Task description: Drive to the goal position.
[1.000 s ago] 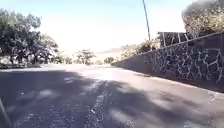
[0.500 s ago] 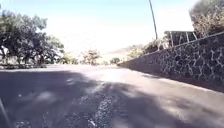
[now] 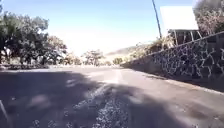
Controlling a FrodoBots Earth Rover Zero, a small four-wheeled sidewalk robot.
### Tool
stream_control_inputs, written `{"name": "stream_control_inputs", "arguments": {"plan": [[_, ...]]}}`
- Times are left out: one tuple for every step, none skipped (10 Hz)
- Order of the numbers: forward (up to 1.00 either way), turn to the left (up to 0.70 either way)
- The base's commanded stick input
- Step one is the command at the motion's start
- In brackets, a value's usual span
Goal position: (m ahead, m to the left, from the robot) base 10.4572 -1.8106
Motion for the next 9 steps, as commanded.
{"name": "stream_control_inputs", "arguments": {"plan": [[0.52, 0.00], [0.55, 0.00], [0.58, 0.00], [0.61, 0.00], [0.64, 0.00], [0.67, 0.00], [0.71, 0.00], [0.77, 0.00], [0.83, 0.00]]}}
